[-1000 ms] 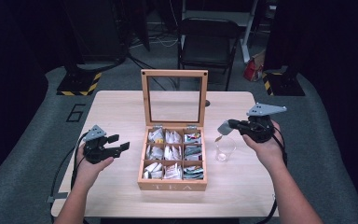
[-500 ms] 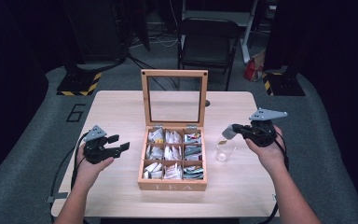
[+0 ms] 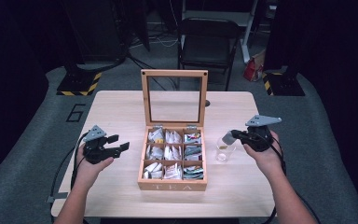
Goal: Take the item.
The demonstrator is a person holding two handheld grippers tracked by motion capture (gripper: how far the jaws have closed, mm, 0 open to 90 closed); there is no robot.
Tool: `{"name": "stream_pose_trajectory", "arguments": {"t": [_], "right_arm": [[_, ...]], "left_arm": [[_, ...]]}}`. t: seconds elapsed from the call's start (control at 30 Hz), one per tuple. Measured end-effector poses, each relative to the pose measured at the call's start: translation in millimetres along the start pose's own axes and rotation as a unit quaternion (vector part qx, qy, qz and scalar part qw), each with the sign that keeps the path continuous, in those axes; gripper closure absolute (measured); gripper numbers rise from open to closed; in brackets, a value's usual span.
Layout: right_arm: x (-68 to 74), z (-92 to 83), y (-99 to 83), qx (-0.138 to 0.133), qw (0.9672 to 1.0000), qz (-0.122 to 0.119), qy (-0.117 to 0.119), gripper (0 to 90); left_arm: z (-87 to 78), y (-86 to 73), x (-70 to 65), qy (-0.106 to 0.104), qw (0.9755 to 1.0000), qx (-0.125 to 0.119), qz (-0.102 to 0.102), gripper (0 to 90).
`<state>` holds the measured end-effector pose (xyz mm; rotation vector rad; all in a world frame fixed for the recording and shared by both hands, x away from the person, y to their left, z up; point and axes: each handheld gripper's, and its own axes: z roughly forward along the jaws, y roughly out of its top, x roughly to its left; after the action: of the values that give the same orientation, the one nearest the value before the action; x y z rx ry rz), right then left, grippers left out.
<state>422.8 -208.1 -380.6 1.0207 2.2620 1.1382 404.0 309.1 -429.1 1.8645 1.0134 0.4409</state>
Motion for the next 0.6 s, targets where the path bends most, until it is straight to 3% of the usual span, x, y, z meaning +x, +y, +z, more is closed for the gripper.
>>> {"name": "stream_pose_trajectory", "arguments": {"t": [0.6], "right_arm": [[6.7,23.2,-15.2,0.032,0.9994,-0.009,-0.001,90.0]], "left_arm": [[0.4,-0.3,-0.8,0.002,1.0000,0.000,0.001,37.1]]}}
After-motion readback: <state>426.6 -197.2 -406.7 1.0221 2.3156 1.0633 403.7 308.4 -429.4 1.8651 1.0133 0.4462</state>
